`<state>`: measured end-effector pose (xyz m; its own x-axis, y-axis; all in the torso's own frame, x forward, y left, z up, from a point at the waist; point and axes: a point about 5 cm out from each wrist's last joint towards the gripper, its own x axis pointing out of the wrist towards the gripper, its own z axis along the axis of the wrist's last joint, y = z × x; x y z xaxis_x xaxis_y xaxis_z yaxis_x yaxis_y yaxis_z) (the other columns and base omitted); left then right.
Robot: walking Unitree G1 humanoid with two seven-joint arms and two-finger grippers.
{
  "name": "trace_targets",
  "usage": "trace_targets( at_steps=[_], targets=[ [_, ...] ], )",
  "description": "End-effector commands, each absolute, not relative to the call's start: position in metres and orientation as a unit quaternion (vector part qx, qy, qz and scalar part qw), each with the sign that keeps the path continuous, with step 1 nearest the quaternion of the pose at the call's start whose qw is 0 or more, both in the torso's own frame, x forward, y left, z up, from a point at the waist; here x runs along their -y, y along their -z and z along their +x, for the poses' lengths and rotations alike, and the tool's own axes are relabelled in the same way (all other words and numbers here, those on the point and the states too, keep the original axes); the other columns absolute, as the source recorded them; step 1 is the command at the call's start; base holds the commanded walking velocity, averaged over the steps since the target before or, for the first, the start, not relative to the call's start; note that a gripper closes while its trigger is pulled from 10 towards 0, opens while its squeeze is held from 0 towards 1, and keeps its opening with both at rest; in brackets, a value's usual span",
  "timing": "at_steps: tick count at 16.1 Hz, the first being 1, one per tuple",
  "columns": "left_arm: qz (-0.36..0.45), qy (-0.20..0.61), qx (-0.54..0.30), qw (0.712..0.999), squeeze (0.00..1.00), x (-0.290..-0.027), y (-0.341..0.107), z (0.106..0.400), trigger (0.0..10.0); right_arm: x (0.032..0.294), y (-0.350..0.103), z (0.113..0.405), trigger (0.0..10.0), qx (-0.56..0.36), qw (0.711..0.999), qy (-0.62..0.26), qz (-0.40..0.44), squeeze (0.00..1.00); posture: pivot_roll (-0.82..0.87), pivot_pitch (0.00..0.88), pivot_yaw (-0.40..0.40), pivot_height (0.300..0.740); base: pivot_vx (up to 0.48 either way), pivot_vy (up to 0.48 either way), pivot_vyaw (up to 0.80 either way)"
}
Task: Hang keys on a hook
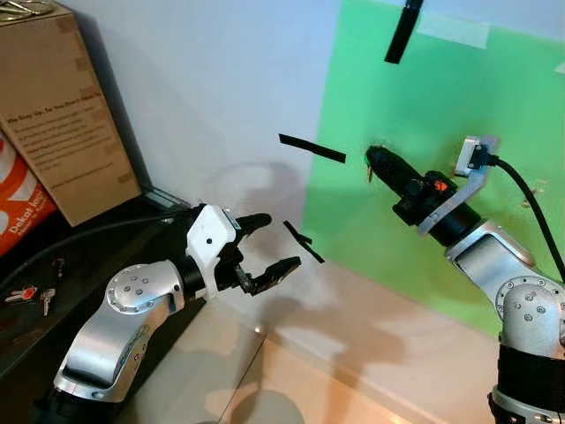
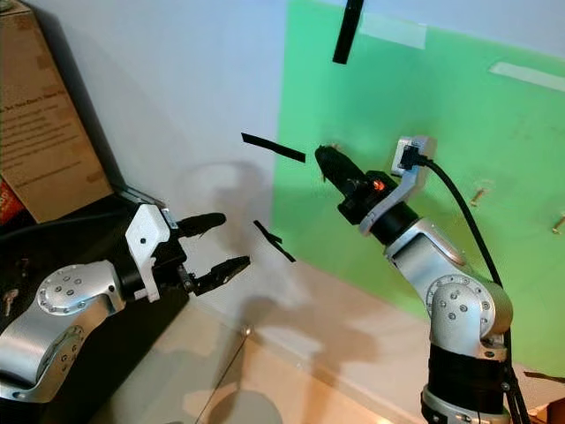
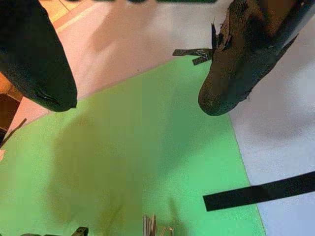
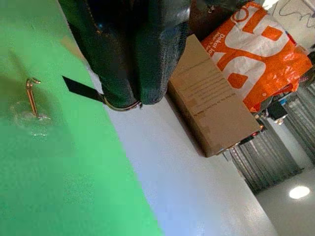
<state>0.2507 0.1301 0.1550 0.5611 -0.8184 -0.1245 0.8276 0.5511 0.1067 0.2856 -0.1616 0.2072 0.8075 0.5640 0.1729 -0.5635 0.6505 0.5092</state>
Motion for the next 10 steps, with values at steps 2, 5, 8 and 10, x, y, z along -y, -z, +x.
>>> trace_targets(
  at_steps=[2,5,8,10],
  targets=[
    [0.085,0.474,-0.028,0.876,0.0,-0.127,-0.158,0.25,10.0,0.161,-0.211,0.285,10.0,0.002,0.91,-0.312,0.273,0.0,-0.06,0.0,-0.043,0.74,0.0,0.0,0.0],
    [0.089,0.477,-0.026,0.874,0.0,-0.127,-0.161,0.249,10.0,0.144,-0.249,0.265,10.0,0.048,0.879,-0.425,0.212,0.0,-0.06,0.0,-0.043,0.74,0.0,0.0,0.0],
    [0.083,0.484,-0.005,0.871,0.0,-0.122,-0.171,0.249,10.0,0.136,-0.277,0.255,10.0,0.088,0.859,-0.478,0.164,0.0,-0.07,0.0,-0.048,0.74,0.0,0.0,0.0],
    [0.08,0.486,0.002,0.87,0.0,-0.12,-0.175,0.249,10.0,0.134,-0.284,0.253,10.0,0.097,0.854,-0.486,0.157,0.0,-0.07,0.0,-0.051,0.74,0.0,0.0,0.0]
  ],
)
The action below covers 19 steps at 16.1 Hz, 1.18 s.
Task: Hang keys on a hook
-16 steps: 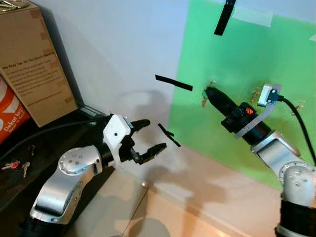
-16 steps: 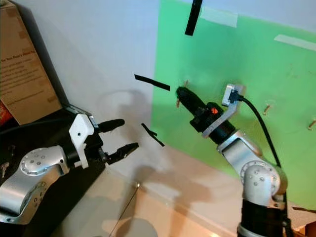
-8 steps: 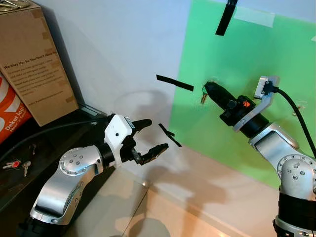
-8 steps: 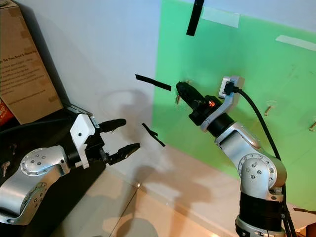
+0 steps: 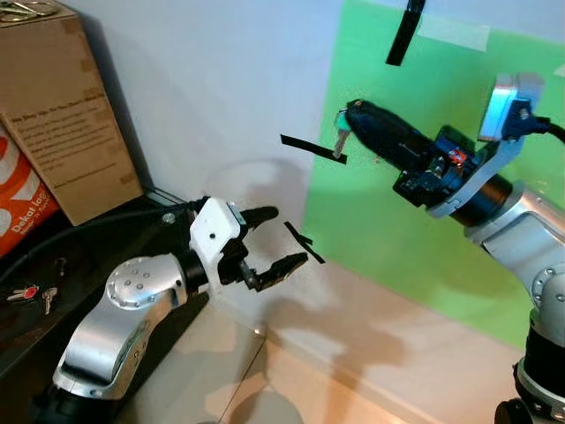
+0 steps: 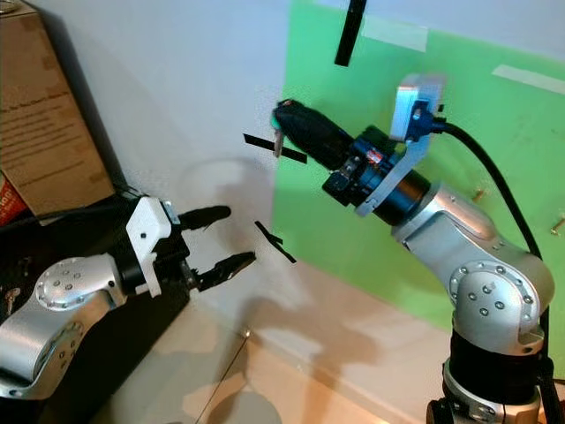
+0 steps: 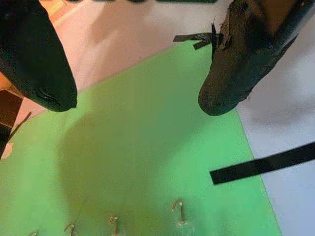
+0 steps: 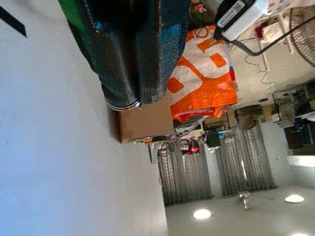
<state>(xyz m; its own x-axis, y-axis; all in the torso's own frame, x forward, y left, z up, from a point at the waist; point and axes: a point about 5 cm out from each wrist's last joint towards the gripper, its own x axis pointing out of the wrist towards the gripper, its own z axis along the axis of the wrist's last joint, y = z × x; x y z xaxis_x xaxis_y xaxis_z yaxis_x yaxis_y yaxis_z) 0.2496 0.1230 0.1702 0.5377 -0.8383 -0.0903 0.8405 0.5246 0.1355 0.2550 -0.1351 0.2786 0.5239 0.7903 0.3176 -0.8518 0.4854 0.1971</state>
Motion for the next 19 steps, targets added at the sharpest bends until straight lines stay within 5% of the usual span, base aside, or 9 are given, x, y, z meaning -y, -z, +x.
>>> trace_targets(
  at_steps=[1,7,11,19],
  targets=[
    [0.077,0.487,0.005,0.87,0.0,-0.12,-0.177,0.249,10.0,0.134,-0.286,0.253,10.0,0.098,0.855,-0.485,0.153,0.0,-0.08,0.0,-0.054,0.74,0.0,0.0,0.0],
    [0.075,0.491,0.01,0.868,0.0,-0.119,-0.181,0.249,10.0,0.133,-0.283,0.255,10.0,0.086,0.862,-0.476,0.151,0.0,-0.08,0.0,-0.051,0.74,0.0,0.0,0.0],
    [0.082,0.493,0.0,0.866,0.0,-0.12,-0.178,0.249,10.0,0.146,-0.236,0.288,10.0,-0.024,0.943,-0.317,0.098,0.0,-0.07,0.0,-0.048,0.74,0.0,0.0,0.0],
    [0.086,0.493,-0.002,0.866,0.0,-0.122,-0.176,0.25,10.0,0.142,-0.236,0.288,10.0,-0.017,0.939,-0.309,0.151,0.0,-0.08,0.0,-0.043,0.74,0.0,0.0,0.0]
  ],
)
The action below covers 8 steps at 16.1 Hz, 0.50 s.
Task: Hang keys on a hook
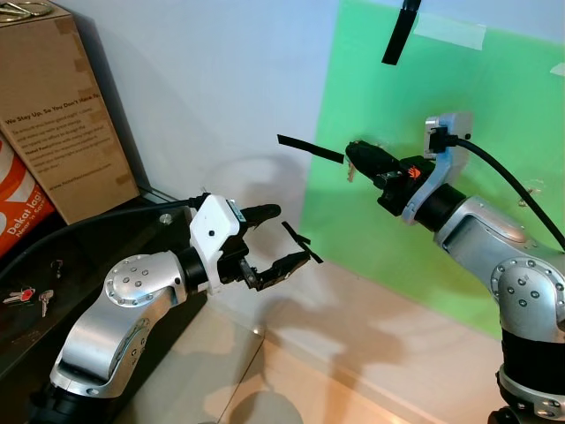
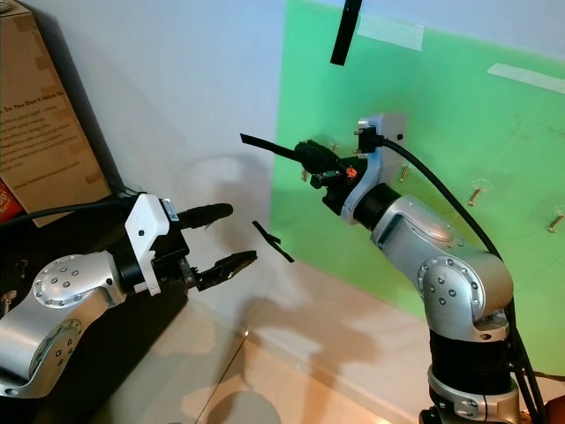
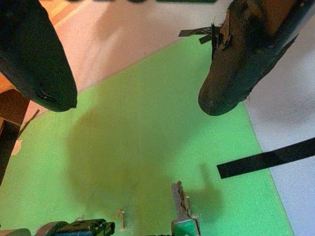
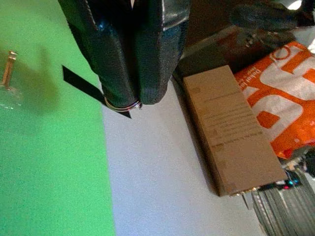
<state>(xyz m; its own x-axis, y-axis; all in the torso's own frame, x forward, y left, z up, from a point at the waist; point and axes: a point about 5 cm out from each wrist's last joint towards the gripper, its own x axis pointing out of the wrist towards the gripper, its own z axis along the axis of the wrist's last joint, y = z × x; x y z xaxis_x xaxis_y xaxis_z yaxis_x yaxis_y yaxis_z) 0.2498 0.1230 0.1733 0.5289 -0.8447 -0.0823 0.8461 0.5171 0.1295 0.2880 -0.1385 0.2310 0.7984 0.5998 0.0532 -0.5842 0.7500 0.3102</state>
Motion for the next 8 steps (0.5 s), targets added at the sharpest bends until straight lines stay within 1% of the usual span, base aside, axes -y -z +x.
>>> trace_targets(
  at_steps=[1,3,4,6,8],
  targets=[
    [0.084,0.475,0.011,0.876,0.0,-0.124,-0.179,0.254,10.0,0.141,-0.237,0.286,10.0,-0.015,0.93,-0.324,0.171,0.0,-0.08,0.0,-0.045,0.74,0.0,0.0,0.0],
    [0.071,0.454,0.026,0.888,0.0,-0.127,-0.183,0.26,10.0,0.14,-0.238,0.284,10.0,-0.015,0.924,-0.336,0.181,0.0,-0.08,0.0,-0.045,0.74,0.0,0.0,0.0],
    [0.027,0.442,0.064,0.894,1.0,-0.13,-0.195,0.267,10.0,0.138,-0.239,0.283,10.0,-0.013,0.918,-0.348,0.191,0.0,-0.08,0.0,-0.042,0.74,0.0,0.0,0.0],
    [-0.003,0.447,0.082,0.891,1.0,-0.132,-0.203,0.27,10.0,0.135,-0.24,0.28,10.0,-0.012,0.91,-0.366,0.196,0.0,-0.08,0.0,-0.039,0.74,0.0,0.0,0.0],
    [-0.007,0.456,0.084,0.886,1.0,-0.132,-0.205,0.273,10.0,0.13,-0.242,0.275,10.0,-0.011,0.9,-0.388,0.199,0.0,-0.08,0.0,-0.037,0.74,0.0,0.0,0.0]
  ],
)
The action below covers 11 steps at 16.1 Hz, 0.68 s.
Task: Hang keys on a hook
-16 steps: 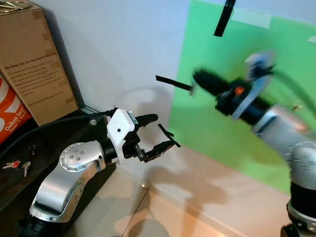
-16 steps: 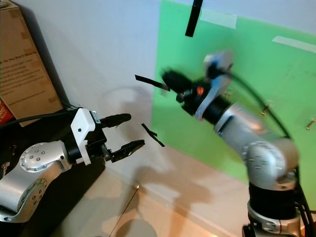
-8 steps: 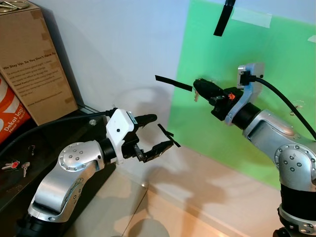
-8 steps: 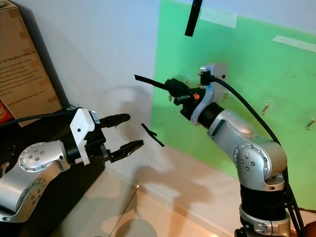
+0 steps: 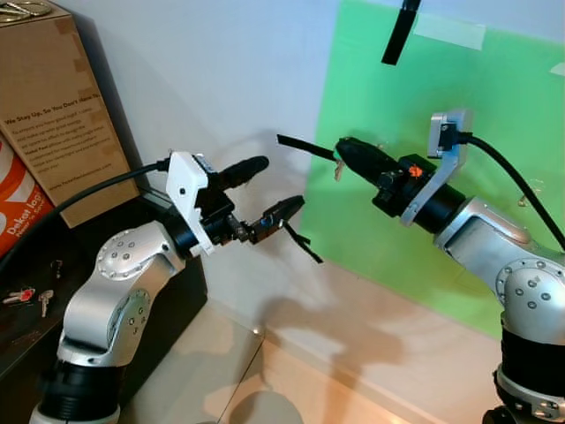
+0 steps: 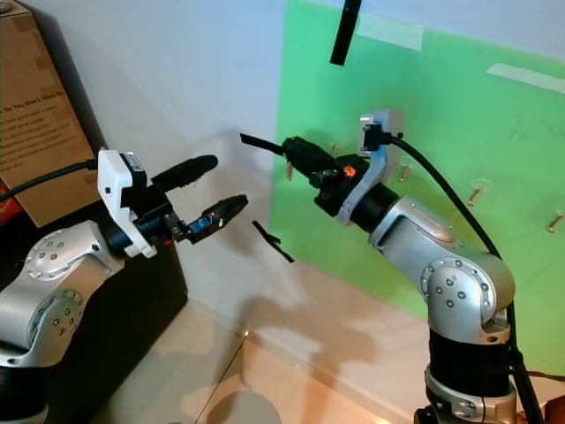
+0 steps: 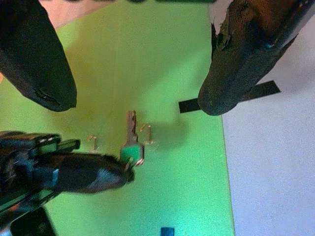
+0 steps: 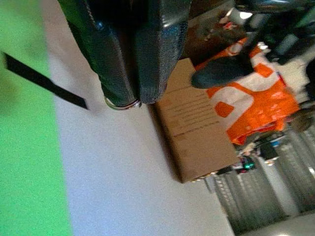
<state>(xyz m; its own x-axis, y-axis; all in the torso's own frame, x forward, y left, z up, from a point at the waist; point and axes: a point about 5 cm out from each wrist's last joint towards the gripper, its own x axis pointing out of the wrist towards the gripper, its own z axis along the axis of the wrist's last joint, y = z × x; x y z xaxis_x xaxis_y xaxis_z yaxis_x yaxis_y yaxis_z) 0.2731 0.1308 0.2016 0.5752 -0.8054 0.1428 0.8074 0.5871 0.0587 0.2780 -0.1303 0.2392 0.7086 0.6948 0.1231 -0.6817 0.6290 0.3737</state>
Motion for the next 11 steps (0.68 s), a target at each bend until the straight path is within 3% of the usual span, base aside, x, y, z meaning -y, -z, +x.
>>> trace_targets(
  at_steps=[1,2,3,4,5,6,7,8,9,11],
  targets=[
    [-0.01,0.459,0.087,0.884,1.0,-0.132,-0.207,0.276,10.0,0.127,-0.244,0.272,10.0,-0.009,0.892,-0.404,0.205,0.0,-0.08,0.0,-0.037,0.74,0.0,0.0,0.0],
    [-0.019,0.466,0.092,0.88,1.0,-0.13,-0.209,0.277,10.0,0.125,-0.246,0.269,10.0,-0.008,0.884,-0.416,0.213,0.0,-0.08,0.0,-0.038,0.74,0.0,0.0,0.0],
    [-0.034,0.476,0.096,0.873,0.72,-0.126,-0.211,0.282,10.0,0.122,-0.248,0.266,10.0,-0.008,0.874,-0.432,0.223,0.0,-0.08,0.0,-0.04,0.74,0.0,0.0,0.0],
    [-0.039,0.478,0.094,0.873,0.55,-0.124,-0.209,0.287,10.0,0.12,-0.248,0.264,10.0,-0.01,0.869,-0.44,0.227,0.0,-0.08,0.0,-0.04,0.74,0.0,0.0,0.0],
    [-0.039,0.477,0.093,0.873,0.55,-0.124,-0.208,0.289,10.0,0.119,-0.248,0.263,10.0,-0.011,0.867,-0.442,0.228,0.0,-0.08,0.0,-0.044,0.74,0.0,0.0,0.0],
    [-0.02,0.478,0.083,0.874,0.07,-0.12,-0.204,0.296,10.0,0.116,-0.249,0.261,10.0,-0.014,0.861,-0.453,0.23,0.0,-0.08,0.0,-0.045,0.74,0.0,0.0,0.0],
    [-0.015,0.483,0.077,0.872,0.03,-0.117,-0.203,0.3,10.0,0.114,-0.249,0.26,10.0,-0.016,0.858,-0.459,0.23,0.0,-0.08,0.0,-0.044,0.74,0.0,0.0,0.0],
    [-0.024,0.489,0.078,0.868,0.0,-0.113,-0.203,0.304,4.5,0.113,-0.249,0.259,10.0,-0.019,0.858,-0.459,0.23,0.0,-0.09,0.0,-0.04,0.74,0.0,0.0,0.0],
    [-0.031,0.498,0.077,0.863,0.0,-0.11,-0.203,0.305,0.0,0.113,-0.249,0.259,10.0,-0.02,0.859,-0.457,0.23,0.0,-0.09,0.0,-0.039,0.74,0.0,0.0,0.0],
    [-0.041,0.522,0.078,0.848,0.0,-0.105,-0.203,0.304,0.0,0.112,-0.249,0.259,10.0,-0.021,0.859,-0.456,0.233,0.0,-0.09,0.0,-0.035,0.74,0.0,0.0,0.0]
  ],
)
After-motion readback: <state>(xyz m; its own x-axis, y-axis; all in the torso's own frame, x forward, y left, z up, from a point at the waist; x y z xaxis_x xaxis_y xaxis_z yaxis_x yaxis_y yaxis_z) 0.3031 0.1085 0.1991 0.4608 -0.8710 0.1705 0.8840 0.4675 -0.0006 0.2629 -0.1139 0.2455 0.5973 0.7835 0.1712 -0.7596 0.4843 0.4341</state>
